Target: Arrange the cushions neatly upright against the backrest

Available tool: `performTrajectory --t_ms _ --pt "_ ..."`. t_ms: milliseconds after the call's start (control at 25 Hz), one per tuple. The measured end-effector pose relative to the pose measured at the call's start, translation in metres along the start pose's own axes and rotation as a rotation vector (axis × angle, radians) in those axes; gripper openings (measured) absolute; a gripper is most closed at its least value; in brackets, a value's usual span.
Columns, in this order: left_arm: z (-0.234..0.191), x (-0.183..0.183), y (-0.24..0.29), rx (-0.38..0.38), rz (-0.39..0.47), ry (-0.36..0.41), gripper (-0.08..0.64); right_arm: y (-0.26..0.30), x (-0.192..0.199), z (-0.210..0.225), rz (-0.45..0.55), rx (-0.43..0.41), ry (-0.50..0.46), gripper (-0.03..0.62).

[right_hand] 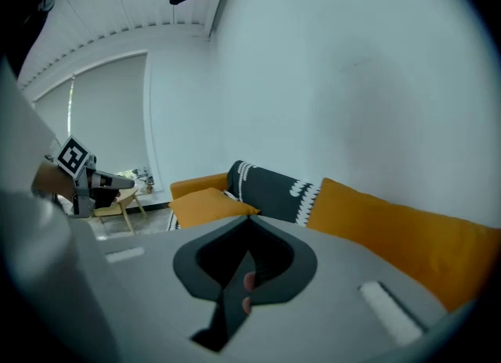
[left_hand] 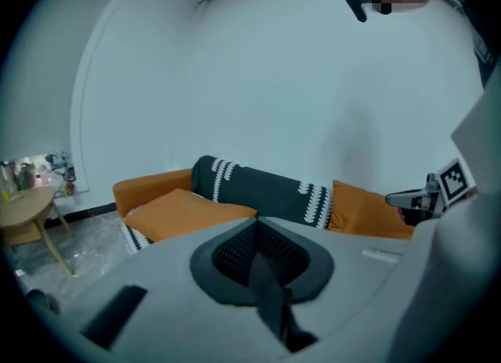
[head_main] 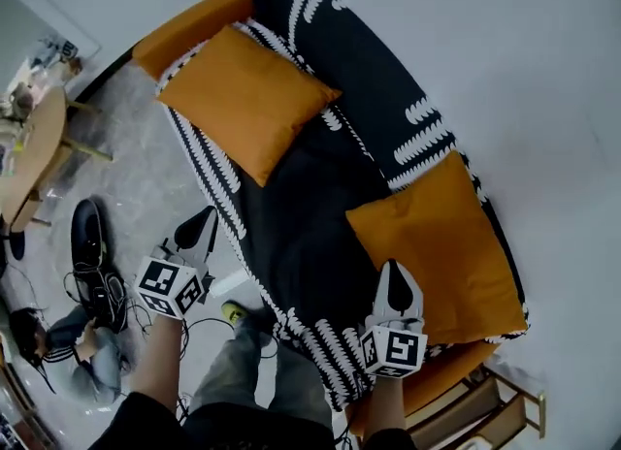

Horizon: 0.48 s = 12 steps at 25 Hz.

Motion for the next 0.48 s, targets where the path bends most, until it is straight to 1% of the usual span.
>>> performTrajectory --t_ms 80,200,360,480 --pt "-0.020 -0.001 -0.037 -0.051 0.037 -0.030 -0.003 0.008 -0.016 -0.042 0.004 -0.075 -0.037 0.014" --pt "-0.050 0.000 -0.094 -0.103 0.082 -0.076 -0.003 0.010 -0.036 -0.107 0.004 -0.154 -0.078 0.014" --pt "-0.083 0.000 -0.178 -0.191 0.124 -0.099 -0.003 0.004 -0.057 -0.195 0.006 -0.269 -0.126 0.014" --pt "-0.102 -0.005 -0.241 -0.268 0.177 -0.126 -0.003 -0.004 -0.075 -0.259 0.009 -0.355 -0.177 0.014"
Point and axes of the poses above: the fingertips, and each gripper's own axes: y forward along the fingers, z to its right, x out of its underside, the point moved 8 cm from there along -y, backward along the fingers, and after that the axes turned 9 degrees about x, right-handed, at the moved point
